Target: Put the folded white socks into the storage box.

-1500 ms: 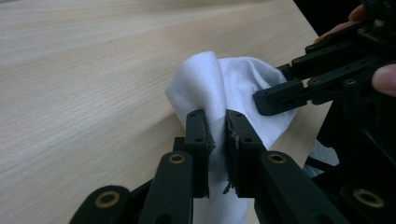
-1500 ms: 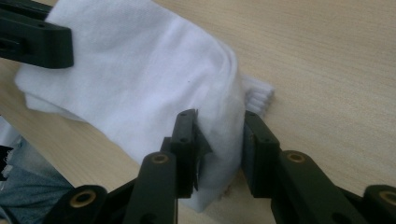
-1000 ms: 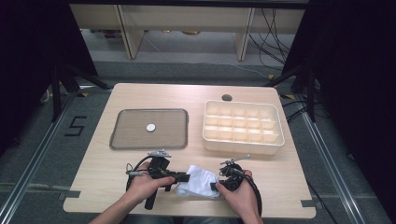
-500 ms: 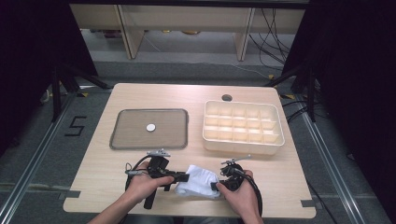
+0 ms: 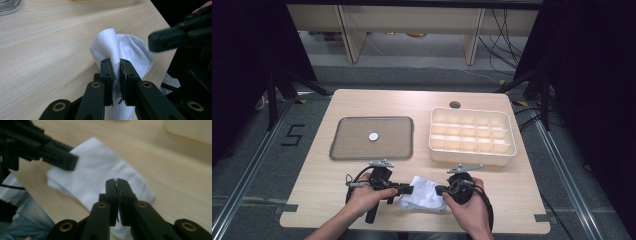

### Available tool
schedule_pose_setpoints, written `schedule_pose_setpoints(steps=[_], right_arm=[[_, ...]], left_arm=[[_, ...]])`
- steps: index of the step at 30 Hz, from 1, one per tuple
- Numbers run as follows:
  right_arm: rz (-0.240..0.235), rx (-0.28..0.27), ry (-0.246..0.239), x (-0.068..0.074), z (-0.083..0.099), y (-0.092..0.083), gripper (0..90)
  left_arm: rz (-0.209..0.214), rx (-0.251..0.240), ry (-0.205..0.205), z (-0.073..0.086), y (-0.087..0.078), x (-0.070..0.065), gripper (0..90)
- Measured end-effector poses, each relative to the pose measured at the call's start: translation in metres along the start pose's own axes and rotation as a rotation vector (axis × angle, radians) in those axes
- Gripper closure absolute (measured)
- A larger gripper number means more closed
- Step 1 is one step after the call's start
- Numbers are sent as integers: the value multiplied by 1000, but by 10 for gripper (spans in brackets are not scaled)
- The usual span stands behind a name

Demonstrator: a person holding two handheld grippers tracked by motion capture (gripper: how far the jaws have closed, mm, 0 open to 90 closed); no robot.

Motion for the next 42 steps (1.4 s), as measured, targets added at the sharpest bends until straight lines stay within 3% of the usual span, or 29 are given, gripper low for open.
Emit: schedule_pose_setpoints(steps=[2,4,5,8,9,11,13,15,16,18,22,24,33,36,38,41,42], right_arm=[[-46,23,-26,4,0,10,900],[-20,50,-14,4,1,18,900],[-73,51,-14,4,1,23,900],[-73,52,-7,2,0,29,900],[-63,82,23,1,1,34,900],[-63,88,23,1,2,37,900],[-82,89,38,0,3,45,900],[-83,90,42,0,3,46,897],[-86,102,72,1,3,46,896],[-90,96,65,0,3,48,893],[-97,96,91,2,2,52,887],[-95,92,82,1,2,53,885],[-106,73,124,2,3,56,882],[-103,66,124,3,3,58,883],[-121,64,98,1,2,59,883],[-115,71,131,4,3,57,884],[-113,80,163,7,3,56,886]], left_arm=[[3,3,2,0,0,0,813],[2,3,2,0,0,0,814],[1,4,3,0,0,0,814],[1,1,5,-1,0,-1,813],[0,-3,5,-1,0,-1,813],[-9,-6,9,-2,0,-3,813],[-4,-2,19,-2,0,-6,813],[13,-2,18,-3,1,-6,814],[14,-2,18,-3,1,-7,814],[-1,-4,22,-4,1,-9,814],[13,-10,18,-6,2,-10,814],[28,-2,20,-7,3,-10,814],[22,-8,25,-10,5,-14,815],[33,-5,24,-9,7,-14,816],[20,-7,24,-9,8,-13,816],[14,-1,30,-10,7,-12,816],[13,-1,31,-10,7,-12,816]])
Point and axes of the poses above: each handheld gripper's, and its own axes: y roughly forward along the jaws, z roughly out of its underside, x roughly to its left, the point moved 2 cm from there along y, roughly forward along the jaws, and after that the axes turned 1 degree about -z, right-handed, at the moved point
